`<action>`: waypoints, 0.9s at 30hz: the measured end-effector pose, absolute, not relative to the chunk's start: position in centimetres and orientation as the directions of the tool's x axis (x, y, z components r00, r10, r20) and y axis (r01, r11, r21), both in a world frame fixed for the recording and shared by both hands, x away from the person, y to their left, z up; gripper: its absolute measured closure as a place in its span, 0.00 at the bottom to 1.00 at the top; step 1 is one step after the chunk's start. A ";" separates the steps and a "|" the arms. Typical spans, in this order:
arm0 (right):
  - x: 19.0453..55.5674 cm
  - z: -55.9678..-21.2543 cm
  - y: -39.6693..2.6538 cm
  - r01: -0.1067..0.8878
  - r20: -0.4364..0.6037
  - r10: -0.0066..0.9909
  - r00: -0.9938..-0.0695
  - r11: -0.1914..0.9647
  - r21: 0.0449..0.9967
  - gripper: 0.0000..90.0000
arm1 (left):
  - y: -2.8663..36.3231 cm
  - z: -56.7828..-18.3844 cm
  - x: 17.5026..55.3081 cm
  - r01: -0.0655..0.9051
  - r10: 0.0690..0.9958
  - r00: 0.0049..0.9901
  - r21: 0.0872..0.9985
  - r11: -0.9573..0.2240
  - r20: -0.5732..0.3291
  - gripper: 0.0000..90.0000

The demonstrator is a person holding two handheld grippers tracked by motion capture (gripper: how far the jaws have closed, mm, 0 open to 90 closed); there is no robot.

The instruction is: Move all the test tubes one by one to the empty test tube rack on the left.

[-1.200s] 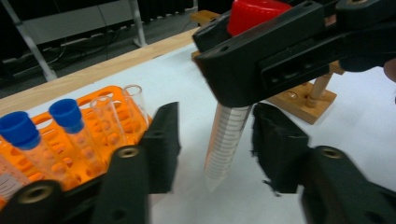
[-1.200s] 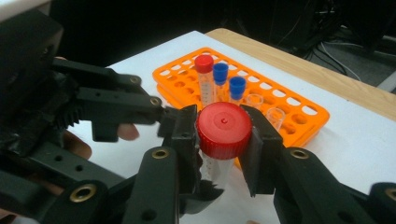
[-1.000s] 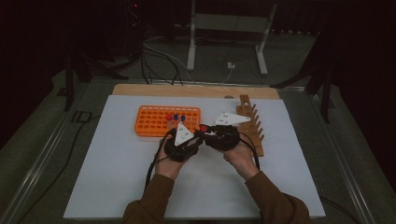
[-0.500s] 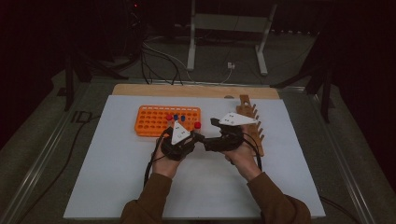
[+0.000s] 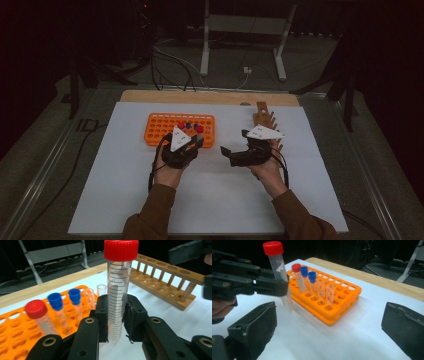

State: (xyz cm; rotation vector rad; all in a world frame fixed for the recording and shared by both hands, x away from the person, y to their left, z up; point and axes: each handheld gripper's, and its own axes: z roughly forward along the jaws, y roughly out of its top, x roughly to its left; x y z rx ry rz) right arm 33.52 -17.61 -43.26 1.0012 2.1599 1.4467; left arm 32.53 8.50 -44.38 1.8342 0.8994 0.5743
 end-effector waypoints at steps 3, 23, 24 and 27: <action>33.2 -43.3 -18.1 0.352 0.078 0.729 -0.680 0.231 0.907 0.01 | 8.9 -44.2 32.6 0.323 0.796 0.605 0.914 -0.244 -0.001 0.83; 31.9 -43.5 -21.7 0.344 0.057 0.771 -0.634 0.216 0.914 0.01 | 13.1 -43.6 34.3 0.306 0.865 0.500 0.928 -0.212 0.033 0.83; 31.8 -43.5 -21.9 0.347 0.062 0.773 -0.631 0.210 0.914 0.01 | 13.2 -43.7 34.4 0.304 0.868 0.494 0.928 -0.215 0.039 0.83; 31.7 -43.5 -22.3 0.349 0.069 0.778 -0.624 0.199 0.916 0.01 | 13.5 -43.9 34.9 0.305 0.876 0.480 0.926 -0.221 0.051 0.83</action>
